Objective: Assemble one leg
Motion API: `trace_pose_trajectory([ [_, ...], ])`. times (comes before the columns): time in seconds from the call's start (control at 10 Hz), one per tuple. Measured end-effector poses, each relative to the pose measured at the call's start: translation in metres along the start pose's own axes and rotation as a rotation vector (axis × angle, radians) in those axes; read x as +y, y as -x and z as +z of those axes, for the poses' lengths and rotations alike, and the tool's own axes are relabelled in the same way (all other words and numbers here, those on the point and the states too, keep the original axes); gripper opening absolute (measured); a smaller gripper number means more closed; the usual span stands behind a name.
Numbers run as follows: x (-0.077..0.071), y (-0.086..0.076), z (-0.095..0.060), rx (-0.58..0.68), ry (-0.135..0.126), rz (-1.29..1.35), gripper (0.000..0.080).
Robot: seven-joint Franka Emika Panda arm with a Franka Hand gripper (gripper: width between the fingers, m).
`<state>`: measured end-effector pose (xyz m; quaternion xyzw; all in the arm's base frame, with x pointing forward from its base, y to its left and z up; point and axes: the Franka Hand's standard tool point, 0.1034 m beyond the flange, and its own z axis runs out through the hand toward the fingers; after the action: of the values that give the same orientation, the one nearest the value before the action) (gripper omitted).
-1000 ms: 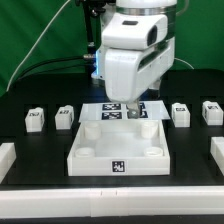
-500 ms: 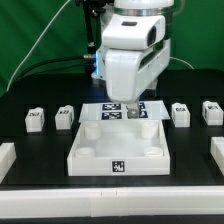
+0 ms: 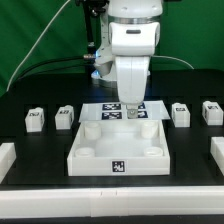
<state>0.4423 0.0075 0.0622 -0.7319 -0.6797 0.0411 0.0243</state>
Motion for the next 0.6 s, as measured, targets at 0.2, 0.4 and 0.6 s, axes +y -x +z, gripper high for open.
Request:
trace_pose_trajectory([
  [0.2,-0.002,0.004,0.019,0.006,-0.032,0.001,0.0649],
  [0.4,-0.006,0.003,0.037,0.011,-0.056,0.002,0.0649],
  [0.6,-0.01,0.002,0.044,0.011,-0.072,0.004,0.0649],
])
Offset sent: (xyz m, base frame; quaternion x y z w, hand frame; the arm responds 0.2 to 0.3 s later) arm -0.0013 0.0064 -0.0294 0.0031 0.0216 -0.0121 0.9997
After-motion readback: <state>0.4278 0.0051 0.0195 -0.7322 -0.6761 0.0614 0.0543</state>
